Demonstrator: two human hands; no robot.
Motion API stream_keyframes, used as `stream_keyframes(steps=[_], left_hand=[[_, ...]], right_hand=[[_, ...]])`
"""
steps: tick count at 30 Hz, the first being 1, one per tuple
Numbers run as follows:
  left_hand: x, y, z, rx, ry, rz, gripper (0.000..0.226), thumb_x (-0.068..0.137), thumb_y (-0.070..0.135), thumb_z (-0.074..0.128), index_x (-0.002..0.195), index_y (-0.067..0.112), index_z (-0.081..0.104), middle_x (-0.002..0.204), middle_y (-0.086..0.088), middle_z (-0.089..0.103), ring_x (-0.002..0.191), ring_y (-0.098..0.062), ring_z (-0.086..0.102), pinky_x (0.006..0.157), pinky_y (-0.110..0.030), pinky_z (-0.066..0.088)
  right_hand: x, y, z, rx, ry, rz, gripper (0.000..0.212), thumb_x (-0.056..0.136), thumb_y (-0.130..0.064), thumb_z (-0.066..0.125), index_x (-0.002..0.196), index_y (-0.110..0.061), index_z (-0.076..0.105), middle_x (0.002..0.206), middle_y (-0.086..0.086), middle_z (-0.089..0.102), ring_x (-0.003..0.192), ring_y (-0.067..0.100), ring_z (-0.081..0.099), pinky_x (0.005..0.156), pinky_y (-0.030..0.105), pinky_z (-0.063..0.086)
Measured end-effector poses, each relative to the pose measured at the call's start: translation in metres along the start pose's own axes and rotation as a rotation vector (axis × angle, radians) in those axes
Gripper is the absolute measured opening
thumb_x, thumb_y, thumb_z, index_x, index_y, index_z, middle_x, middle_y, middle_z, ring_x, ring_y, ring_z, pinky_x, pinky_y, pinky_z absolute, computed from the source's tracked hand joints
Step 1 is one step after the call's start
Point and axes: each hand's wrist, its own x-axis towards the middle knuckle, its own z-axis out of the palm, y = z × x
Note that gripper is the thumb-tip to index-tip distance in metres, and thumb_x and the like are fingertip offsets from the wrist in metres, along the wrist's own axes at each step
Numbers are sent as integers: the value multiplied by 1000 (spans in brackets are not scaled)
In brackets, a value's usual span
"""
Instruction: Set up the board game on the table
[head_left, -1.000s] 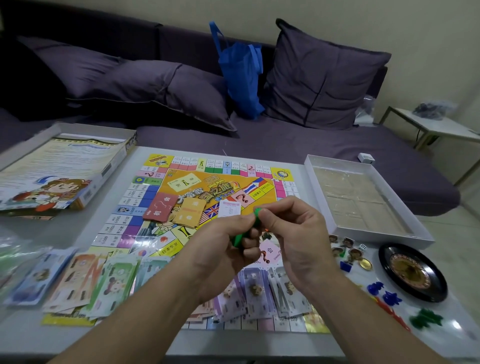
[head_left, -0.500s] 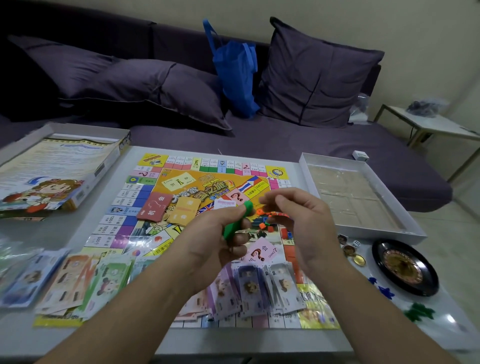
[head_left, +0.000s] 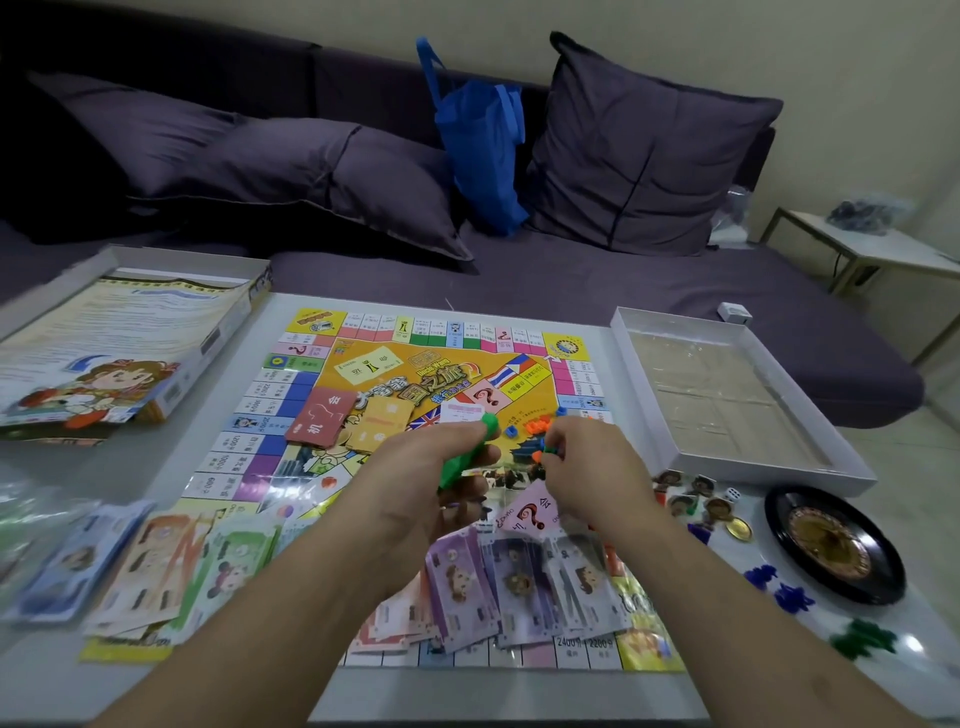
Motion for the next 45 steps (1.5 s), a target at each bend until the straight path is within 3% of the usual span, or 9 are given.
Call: stream_keyframes(steps=[8, 11, 14, 17, 21, 24, 32, 41, 45], left_hand=[[5, 2, -4, 1, -16, 0, 22, 97, 25, 69, 109, 9, 79, 84, -1, 73, 67, -17, 53, 51, -25, 46], [7, 3, -5, -13, -18, -1, 21, 97, 22, 69, 107, 6, 79, 83, -3, 73, 66, -17, 53, 53, -26, 47], [7, 4, -4, 0, -18, -8, 20, 98, 18, 68, 107, 2, 77, 81, -7, 70, 63, -17, 52, 51, -25, 48], [5, 3, -2, 31, -38, -31, 23, 98, 15, 67, 112, -3, 72, 75, -7, 64, 57, -15, 50, 47, -24, 44], [0, -1, 0, 32, -85, -65, 30, 99, 15, 64, 120, -6, 68, 72, -5, 61, 54, -13, 48, 47, -23, 41], [-2, -1, 1, -7, -121, -76, 31, 100, 15, 62, 121, -6, 68, 74, -6, 58, 55, -14, 46, 47, -24, 40], [-2, 0, -1, -151, -192, -103, 34, 100, 14, 61, 126, -8, 65, 74, -7, 53, 57, -12, 40, 48, -23, 36], [-2, 1, -4, -168, -169, -86, 29, 101, 10, 59, 122, -9, 65, 73, -6, 52, 59, -11, 35, 51, -21, 31], [-4, 3, -9, -176, -168, -81, 26, 102, 10, 57, 118, -9, 66, 72, -5, 51, 59, -11, 34, 49, -20, 31]], right_hand=[[1, -3, 3, 1, 82, -61, 12, 97, -24, 70, 89, -27, 62, 89, -6, 67, 83, 16, 60, 71, 34, 54], [-4, -13, -15, 412, 58, -43, 15, 93, -13, 76, 89, -24, 67, 84, -8, 69, 80, 10, 65, 70, 27, 53], [-16, -25, -34, 778, -19, -108, 20, 86, -2, 80, 84, -20, 71, 82, 1, 75, 80, 20, 74, 74, 39, 62], [-27, -32, -47, 994, -59, -130, 19, 82, 7, 82, 86, -9, 72, 86, 11, 77, 82, 29, 76, 74, 43, 64], [-35, -34, -57, 1137, -93, -156, 28, 79, 13, 82, 82, -14, 72, 91, 10, 78, 86, 24, 75, 76, 36, 61], [-40, -34, -57, 1198, -123, -203, 26, 80, 18, 77, 86, -8, 71, 96, 11, 78, 93, 25, 75, 82, 35, 61], [-45, -38, -56, 1252, -67, -191, 22, 80, 17, 76, 85, -4, 73, 94, 14, 79, 92, 29, 74, 88, 54, 59], [-44, -43, -50, 1177, -2, -247, 18, 78, 15, 80, 82, -2, 74, 88, 14, 78, 86, 29, 77, 76, 32, 61], [-49, -50, -49, 1080, 53, -320, 17, 80, 10, 82, 84, -6, 76, 88, 9, 79, 87, 26, 77, 80, 38, 63]])
